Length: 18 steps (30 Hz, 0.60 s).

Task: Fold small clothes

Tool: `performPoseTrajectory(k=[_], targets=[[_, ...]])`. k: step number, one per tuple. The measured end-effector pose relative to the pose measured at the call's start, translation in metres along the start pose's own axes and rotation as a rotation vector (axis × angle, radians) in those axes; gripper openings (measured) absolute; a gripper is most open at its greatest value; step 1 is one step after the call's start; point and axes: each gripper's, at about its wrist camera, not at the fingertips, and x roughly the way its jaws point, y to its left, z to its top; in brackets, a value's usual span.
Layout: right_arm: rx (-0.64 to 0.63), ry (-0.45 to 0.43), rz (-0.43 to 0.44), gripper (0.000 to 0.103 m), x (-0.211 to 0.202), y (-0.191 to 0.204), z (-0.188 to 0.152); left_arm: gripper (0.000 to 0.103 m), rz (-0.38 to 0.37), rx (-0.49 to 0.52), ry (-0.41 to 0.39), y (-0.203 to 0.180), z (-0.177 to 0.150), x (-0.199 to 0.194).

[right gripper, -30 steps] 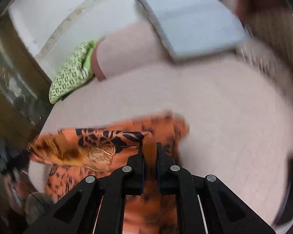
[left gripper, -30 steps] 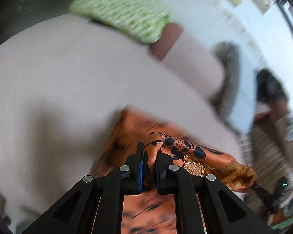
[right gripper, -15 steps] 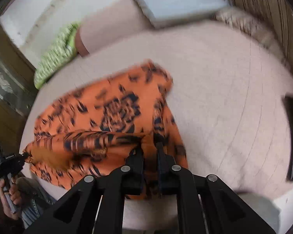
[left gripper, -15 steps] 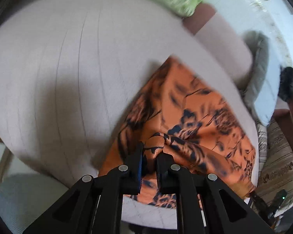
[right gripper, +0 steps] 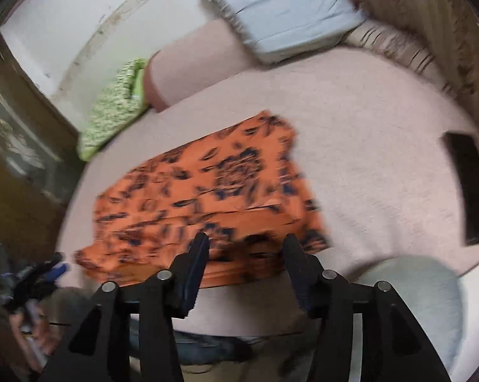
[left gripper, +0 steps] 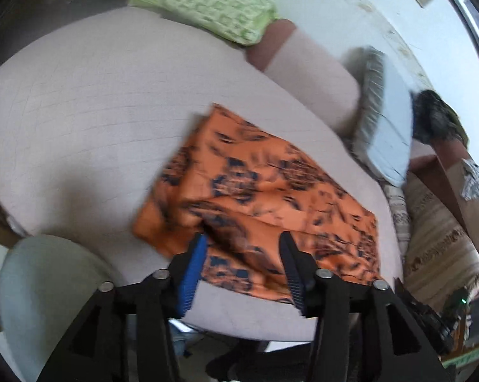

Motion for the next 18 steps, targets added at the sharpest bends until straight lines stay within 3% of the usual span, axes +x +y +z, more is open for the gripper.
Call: performPoseTrajectory(k=[3, 5, 7, 9, 11, 12, 13, 15, 18], targets=[[0.085, 0.071, 0.011, 0.052, 0.024, -0.001, -0.001, 0.051, -0.031, -0.024, 0.089, -0.008, -0.007, 0.031], [0.168, 0.124, 0.110, 0.052, 0.038, -0.005, -0.009, 0.051, -0.067, -0.051, 0.135, -0.007, -0.013, 0.053], [0.215, 0.133, 0.148, 0.052, 0.045, -0.008, -0.013, 0.051, -0.046, -0.066, 0.149, -0.005, -0.011, 0.075], [0.231, 0.124, 0.128, 0.052, 0.049, -0.012, -0.011, 0.050, 0.009, -0.097, 0.127, 0.003, -0.003, 0.091], [0.249, 0.086, 0.084, 0.044, 0.052, -0.022, 0.001, 0.041, 0.053, -0.166, 0.085, 0.016, 0.008, 0.096], [0.252, 0.082, 0.069, 0.022, 0.052, -0.027, 0.006, 0.033, 0.046, -0.191, 0.087, 0.021, 0.012, 0.097], [0.262, 0.074, 0.053, 0.004, 0.051, -0.033, 0.013, 0.013, 0.039, -0.197, 0.101, 0.022, 0.014, 0.098], [0.272, 0.046, 0.052, 0.003, 0.040, -0.036, 0.017, 0.006, 0.037, -0.159, 0.115, 0.018, 0.014, 0.093], [0.156, 0.009, -0.060, 0.003, 0.026, -0.020, 0.013, 0.006, 0.086, -0.055, 0.108, 0.007, 0.007, 0.089]])
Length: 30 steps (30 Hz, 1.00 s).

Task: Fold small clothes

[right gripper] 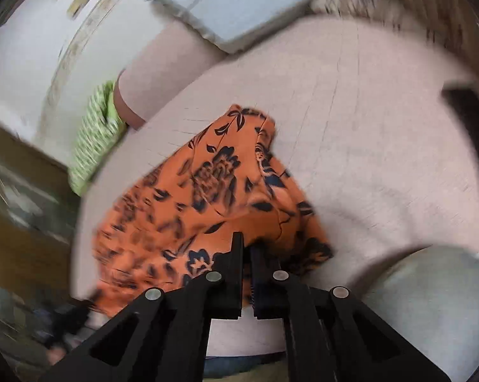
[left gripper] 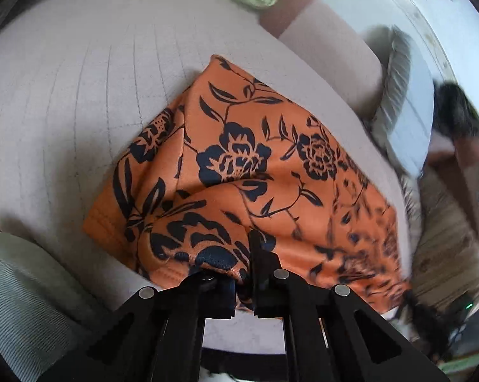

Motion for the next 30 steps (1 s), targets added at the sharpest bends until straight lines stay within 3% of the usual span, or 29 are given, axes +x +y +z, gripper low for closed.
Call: performPoseTrajectory(k=[3, 6, 8, 10, 13, 16, 18, 20, 23, 25, 30], targets=[[-0.082, 0.036, -0.135, 0.003, 0.021, 0.007, -0.012, 0.006, 0.140, 0.038, 0.064, 0.001, -0.004, 0.027], [-0.069, 0.104, -0.190, 0.003, 0.046, 0.002, -0.018, 0.007, 0.200, 0.105, 0.030, -0.014, -0.009, 0.025], [-0.068, 0.073, -0.184, 0.004, 0.038, 0.003, -0.020, 0.007, 0.228, 0.161, -0.010, -0.024, -0.012, 0.018], [-0.107, 0.066, -0.220, 0.005, 0.039, 0.007, -0.019, 0.009, 0.253, 0.187, -0.002, -0.027, -0.018, 0.020], [-0.093, 0.177, -0.248, 0.012, 0.059, 0.001, -0.020, 0.011, 0.221, 0.133, 0.046, -0.020, -0.019, 0.023], [-0.071, 0.133, -0.178, 0.017, 0.037, 0.002, -0.023, 0.025, 0.192, 0.114, 0.070, -0.018, -0.021, 0.009], [-0.077, 0.068, -0.144, 0.024, 0.013, 0.006, -0.025, 0.027, 0.142, 0.103, 0.033, -0.015, -0.021, -0.010], [-0.109, 0.002, -0.120, 0.033, -0.010, 0.018, -0.025, 0.037, 0.097, 0.084, -0.025, -0.011, -0.018, -0.036], [-0.156, -0.059, -0.043, 0.044, -0.028, 0.041, -0.019, 0.044, 0.041, 0.033, -0.066, 0.001, -0.010, -0.062], [-0.204, -0.075, 0.041, 0.055, -0.030, 0.061, -0.016, 0.043, 0.033, 0.009, -0.063, 0.008, -0.002, -0.069], [-0.292, -0.010, 0.141, 0.055, -0.003, 0.123, -0.012, 0.047, -0.018, -0.042, -0.093, 0.020, 0.010, -0.093]])
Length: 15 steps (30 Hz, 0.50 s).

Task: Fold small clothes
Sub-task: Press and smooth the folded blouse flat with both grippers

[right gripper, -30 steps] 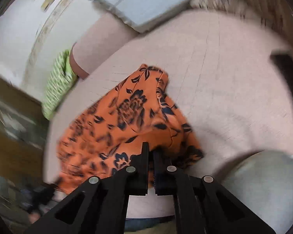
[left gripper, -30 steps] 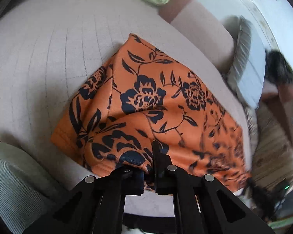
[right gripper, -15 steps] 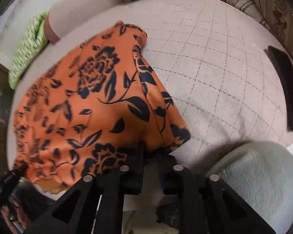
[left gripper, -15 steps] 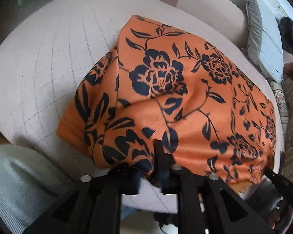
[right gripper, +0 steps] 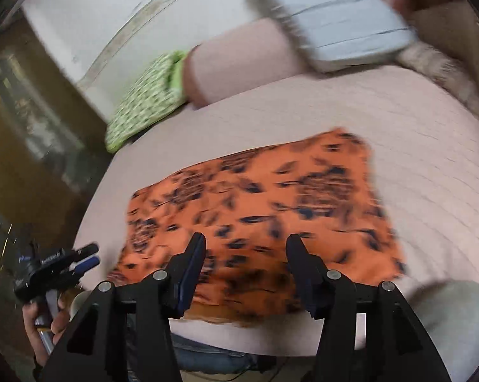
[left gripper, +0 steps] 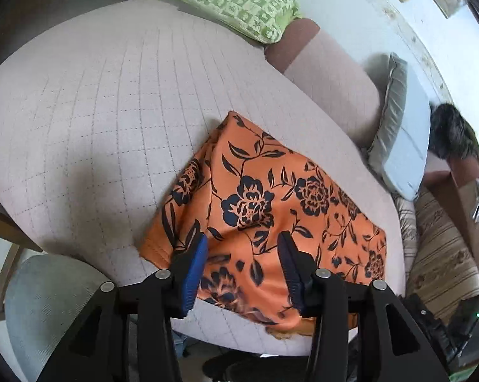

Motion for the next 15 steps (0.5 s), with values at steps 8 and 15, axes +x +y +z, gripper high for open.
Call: performPoseTrajectory(k=[8, 15], targets=[[-0.194, 0.256, 0.129, 0.050, 0.103, 0.085, -0.015, 0.047, 0.130, 0.001, 0.039, 0.016, 0.015, 0.033], [-0.212, 0.337, 0.128, 0.039, 0.125, 0.099, -0.045, 0.047, 0.178, 0.007, 0.084, 0.028, 0.029, 0.065]])
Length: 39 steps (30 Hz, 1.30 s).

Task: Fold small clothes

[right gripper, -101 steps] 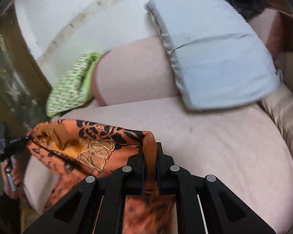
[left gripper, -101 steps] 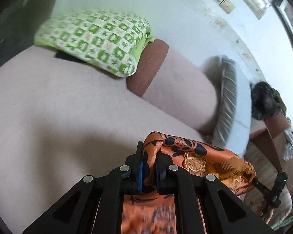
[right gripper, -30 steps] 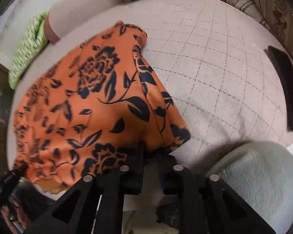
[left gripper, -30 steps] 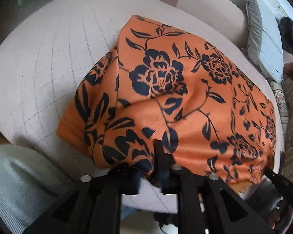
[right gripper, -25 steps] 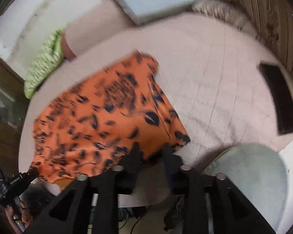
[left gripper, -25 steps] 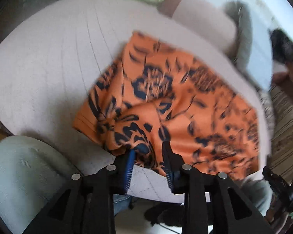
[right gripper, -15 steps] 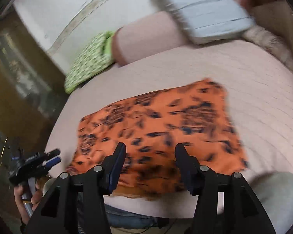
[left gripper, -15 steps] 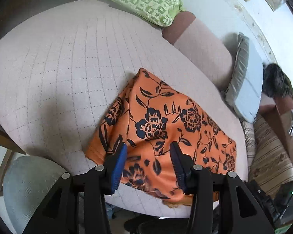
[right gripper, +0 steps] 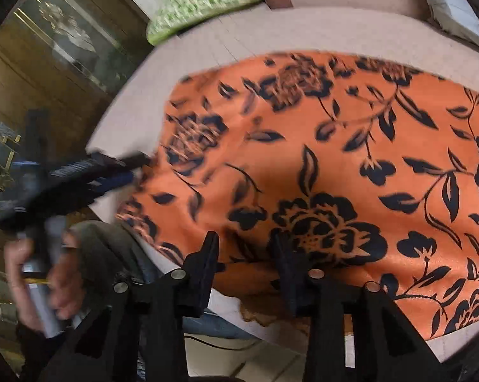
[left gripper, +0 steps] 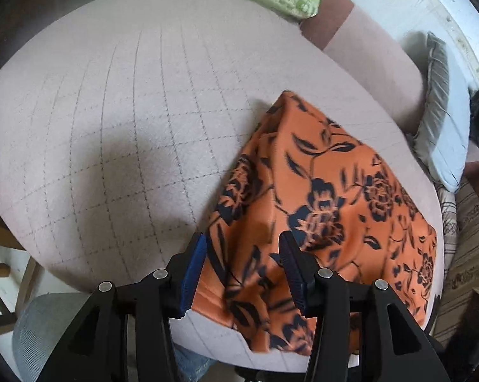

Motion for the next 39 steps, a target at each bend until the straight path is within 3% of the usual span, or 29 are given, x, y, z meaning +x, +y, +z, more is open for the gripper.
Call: performPoseTrajectory(k=[2, 4, 5, 7, 11, 15, 16, 17, 18, 19, 23, 24, 25, 28, 32, 34, 36, 38, 39], targets=[[0.008, -0.032, 0.031, 0.041, -0.011, 0.003, 0.007, 0.049, 0.002, -0.014, 0.019, 0.004, 0.000, 0.014], [0.013, -0.040, 0.044, 0.053, -0.014, 0.006, 0.020, 0.055, -0.026, -0.020, 0.024, 0.009, 0.001, 0.021], [0.012, -0.036, 0.051, 0.053, -0.015, 0.008, 0.027, 0.061, -0.031, -0.024, 0.025, 0.011, 0.001, 0.025], [0.006, -0.026, 0.072, 0.053, -0.012, 0.013, 0.042, 0.064, -0.068, -0.044, 0.050, 0.017, 0.000, 0.031], [0.000, 0.024, 0.120, 0.053, 0.005, 0.034, 0.075, 0.064, -0.158, -0.051, 0.078, 0.022, 0.000, 0.035], [0.001, 0.104, 0.170, 0.053, 0.031, 0.059, 0.105, 0.062, -0.189, -0.101, 0.086, 0.031, 0.001, 0.040], [-0.001, 0.126, 0.166, 0.053, 0.038, 0.064, 0.112, 0.053, -0.179, -0.112, 0.079, 0.032, 0.001, 0.040], [-0.002, 0.144, 0.154, 0.053, 0.044, 0.068, 0.118, 0.030, -0.163, -0.108, 0.073, 0.031, 0.000, 0.039], [-0.005, 0.168, 0.135, 0.053, 0.052, 0.073, 0.125, 0.016, -0.173, -0.105, 0.077, 0.033, -0.002, 0.039], [-0.004, 0.189, 0.126, 0.053, 0.059, 0.077, 0.131, 0.010, -0.216, -0.107, 0.090, 0.033, -0.004, 0.039], [-0.015, 0.265, 0.075, 0.056, 0.081, 0.094, 0.148, 0.009, -0.316, -0.093, -0.008, 0.035, -0.005, 0.016], [-0.015, 0.285, 0.044, 0.061, 0.088, 0.098, 0.154, 0.009, -0.327, -0.095, -0.016, 0.036, -0.006, 0.014], [-0.012, 0.315, -0.002, 0.062, 0.098, 0.103, 0.160, 0.008, -0.341, -0.098, -0.014, 0.036, -0.009, 0.014], [-0.019, 0.410, -0.018, 0.062, 0.124, 0.115, 0.165, 0.008, -0.376, -0.098, -0.022, 0.039, -0.009, 0.013], [-0.099, 0.524, -0.141, 0.063, 0.157, 0.130, 0.161, 0.007, -0.402, -0.095, -0.037, 0.042, -0.012, 0.009], [-0.153, 0.566, -0.255, 0.057, 0.174, 0.133, 0.154, 0.007, -0.407, -0.092, -0.035, 0.042, -0.011, 0.008], [-0.177, 0.590, -0.308, 0.044, 0.182, 0.133, 0.147, 0.007, -0.396, -0.080, -0.040, 0.039, -0.011, 0.008], [-0.229, 0.597, -0.368, 0.039, 0.189, 0.136, 0.139, 0.006, -0.394, -0.075, -0.041, 0.034, -0.010, 0.009], [-0.251, 0.592, -0.393, 0.029, 0.190, 0.137, 0.136, 0.006, -0.394, -0.075, -0.045, 0.033, -0.010, 0.008]])
